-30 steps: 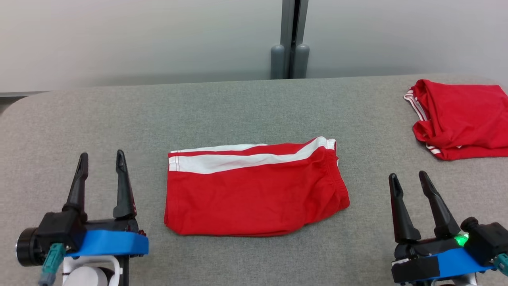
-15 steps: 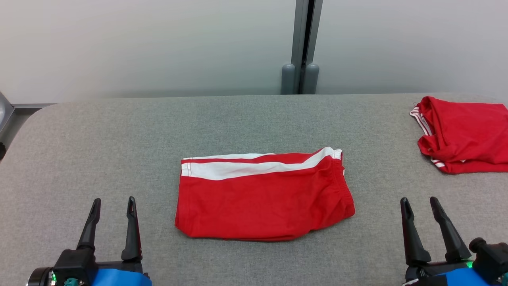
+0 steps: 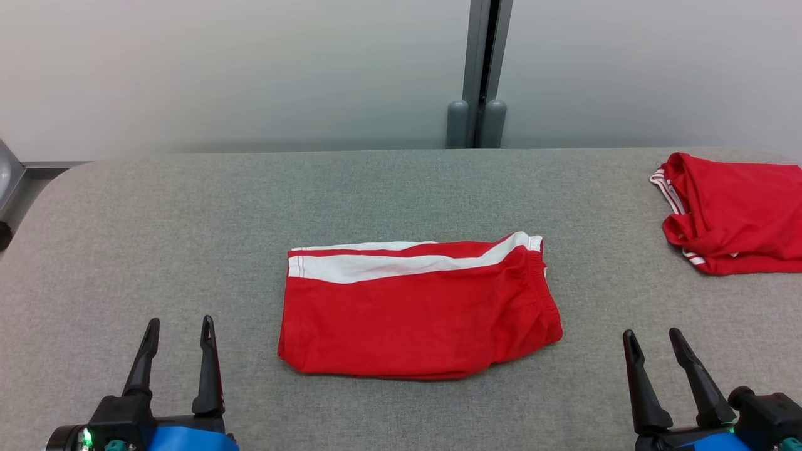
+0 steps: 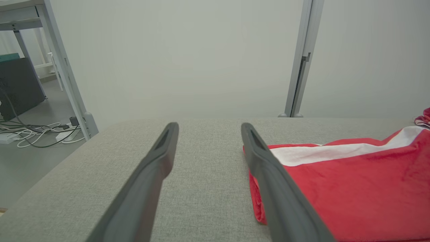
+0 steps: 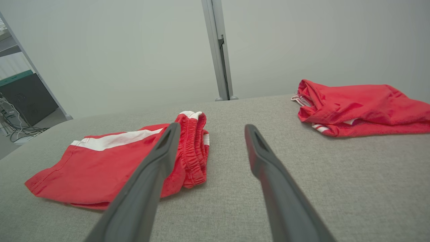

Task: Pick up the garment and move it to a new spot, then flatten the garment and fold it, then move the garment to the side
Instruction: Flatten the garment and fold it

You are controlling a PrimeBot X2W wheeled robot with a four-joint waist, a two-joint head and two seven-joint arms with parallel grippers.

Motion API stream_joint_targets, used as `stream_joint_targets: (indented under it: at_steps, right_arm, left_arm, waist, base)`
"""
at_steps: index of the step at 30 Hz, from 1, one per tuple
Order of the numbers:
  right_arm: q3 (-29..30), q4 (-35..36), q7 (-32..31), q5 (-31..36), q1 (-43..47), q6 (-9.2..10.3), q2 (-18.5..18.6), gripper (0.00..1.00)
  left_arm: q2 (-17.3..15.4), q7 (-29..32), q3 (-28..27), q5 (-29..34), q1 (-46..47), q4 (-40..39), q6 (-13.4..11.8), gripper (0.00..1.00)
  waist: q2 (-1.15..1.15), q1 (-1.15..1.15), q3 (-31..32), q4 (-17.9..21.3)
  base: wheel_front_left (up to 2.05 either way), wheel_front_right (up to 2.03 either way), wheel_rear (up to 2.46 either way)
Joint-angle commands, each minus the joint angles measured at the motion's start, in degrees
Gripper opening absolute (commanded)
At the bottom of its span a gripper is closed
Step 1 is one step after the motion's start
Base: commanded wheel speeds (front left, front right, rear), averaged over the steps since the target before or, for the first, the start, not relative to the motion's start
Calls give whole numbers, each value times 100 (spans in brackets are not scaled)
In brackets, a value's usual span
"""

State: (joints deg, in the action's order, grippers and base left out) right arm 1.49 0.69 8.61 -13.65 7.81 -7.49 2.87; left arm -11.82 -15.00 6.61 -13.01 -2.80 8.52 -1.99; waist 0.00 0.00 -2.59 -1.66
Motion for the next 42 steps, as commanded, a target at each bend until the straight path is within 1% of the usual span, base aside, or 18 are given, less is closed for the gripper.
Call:
stream_joint_targets:
  at_steps: [1,10,16,21,23,27,36,40,42]
  right_arm:
    - [-4,0,-21,17,14,-1,4,100]
    - [57,-74,-14,129,-133,-1,4,100]
    - [-187,-154,-94,396,-854,-1,5,100]
    - [-453,-569,-242,585,-1799,-1,17,100]
    - [-514,-940,-294,601,-2077,-1,18,100]
    - [-464,-1828,-183,630,-2507,-1,52,100]
    - [-142,-3823,169,803,-2984,-1,93,100]
    - [-29,-4474,304,713,-3081,-1,54,100]
    - [-64,-4740,370,657,-3117,-1,41,100]
  left_arm:
    - [39,-23,-22,49,79,9,14,100]
    - [154,-22,-166,177,47,33,105,100]
    - [258,-23,-197,267,128,30,160,100]
    - [351,-23,-202,323,253,30,214,100]
    - [386,-23,-202,350,288,36,253,100]
    - [447,-23,-188,403,396,59,288,100]
    - [563,-23,-269,472,553,112,375,100]
    - [594,-24,-309,518,563,132,400,100]
    - [607,-24,-329,522,575,140,410,100]
  waist:
    - [0,0,-4,0]
    - [0,0,-22,-14]
    - [0,0,-105,-68]
    - [0,0,-251,-178]
    - [0,0,-315,-246]
    - [0,0,-455,-427]
    - [0,0,-732,-701]
    - [0,0,-763,-745]
    - [0,0,-775,-755]
  base:
    - [0,0,0]
    - [0,0,0]
    - [0,0,0]
    - [0,0,0]
    - [0,0,0]
    - [0,0,0]
    - [0,0,0]
    - [0,0,0]
    - [0,0,0]
